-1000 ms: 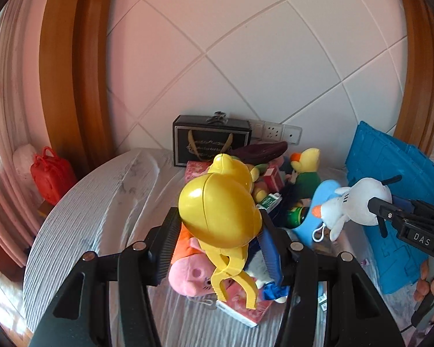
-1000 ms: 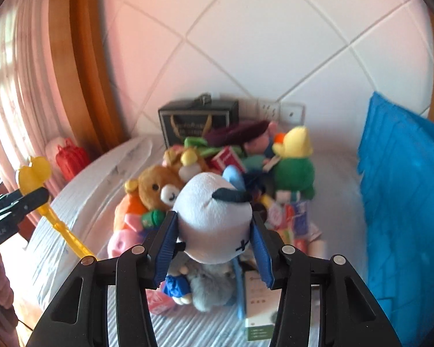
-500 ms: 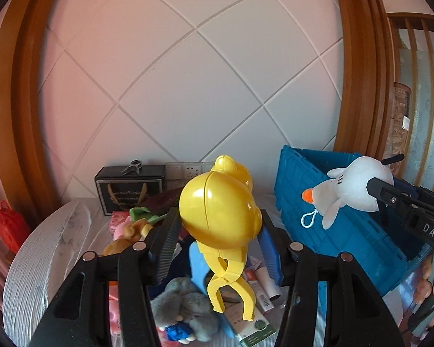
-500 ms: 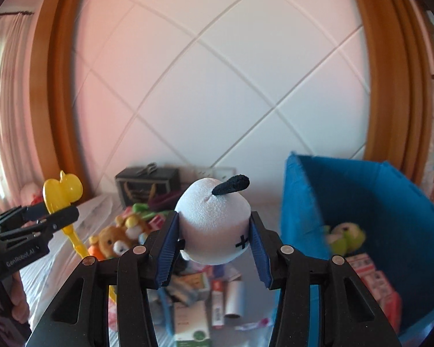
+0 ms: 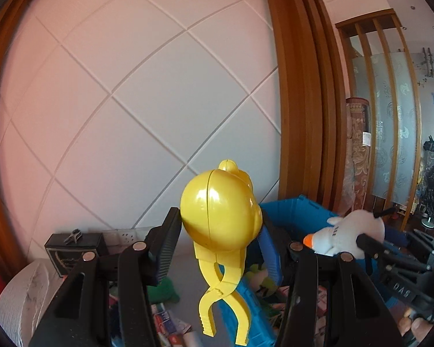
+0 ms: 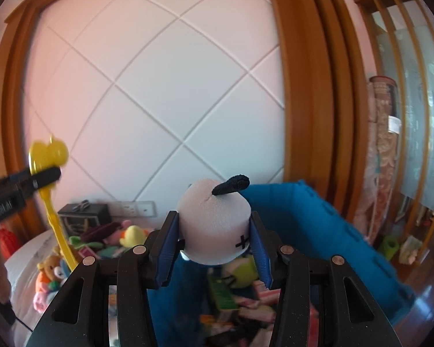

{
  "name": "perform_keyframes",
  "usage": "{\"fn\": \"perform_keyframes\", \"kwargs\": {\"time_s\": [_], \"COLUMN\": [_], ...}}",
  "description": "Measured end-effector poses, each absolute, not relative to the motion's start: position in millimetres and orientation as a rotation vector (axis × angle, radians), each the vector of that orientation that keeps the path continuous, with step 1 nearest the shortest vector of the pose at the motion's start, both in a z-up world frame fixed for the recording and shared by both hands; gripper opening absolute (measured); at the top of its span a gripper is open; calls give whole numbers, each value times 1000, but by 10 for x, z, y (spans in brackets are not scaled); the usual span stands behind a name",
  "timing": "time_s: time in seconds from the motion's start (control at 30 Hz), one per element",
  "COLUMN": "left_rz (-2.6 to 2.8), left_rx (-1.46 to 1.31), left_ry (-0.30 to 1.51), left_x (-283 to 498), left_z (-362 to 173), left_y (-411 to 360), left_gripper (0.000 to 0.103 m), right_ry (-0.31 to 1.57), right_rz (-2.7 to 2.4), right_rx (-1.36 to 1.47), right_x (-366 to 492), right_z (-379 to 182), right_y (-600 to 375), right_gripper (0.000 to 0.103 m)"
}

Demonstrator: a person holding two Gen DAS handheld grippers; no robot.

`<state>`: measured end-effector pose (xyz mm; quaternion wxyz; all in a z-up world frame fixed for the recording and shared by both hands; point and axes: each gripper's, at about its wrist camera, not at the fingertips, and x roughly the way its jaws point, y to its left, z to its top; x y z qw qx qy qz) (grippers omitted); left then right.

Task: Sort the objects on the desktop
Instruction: 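Carry the yellow tongs and white plush over the crate and open both tools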

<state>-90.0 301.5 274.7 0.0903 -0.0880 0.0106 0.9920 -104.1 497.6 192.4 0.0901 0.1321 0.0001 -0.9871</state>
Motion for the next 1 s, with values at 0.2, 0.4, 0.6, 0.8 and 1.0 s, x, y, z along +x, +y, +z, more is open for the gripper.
{"fn": "perform_keyframes", "kwargs": {"time_s": [0.2,0.4,0.6,0.8,1.0], "left_rz": [2875,2831,2754,2702,2714], "left_rx": [-264,-539,-826,-949,-997], "left_ry": [65,140,157,195,161], "left_x": [-1102,-1466,-1691,-1712,-1735], "left_z": [2872,2295,1675,1356,1350], "left_y": [3816,4305,4551,4663,4624], "left_gripper": [52,52,52,52,52], "right_ry": [-9,-29,-17,32,66], "right_rz": [-3000,-3029,-3029,-3025,-3009], "right_rx": [449,552,664,781,864], "right_x": [-1147,-1359,-1612,-1837,-1963], "right_z": [1822,1599,1358,1121,935], "right_y": [5627,6094,6320,6360,6359], "right_gripper": [47,47,47,47,48]}}
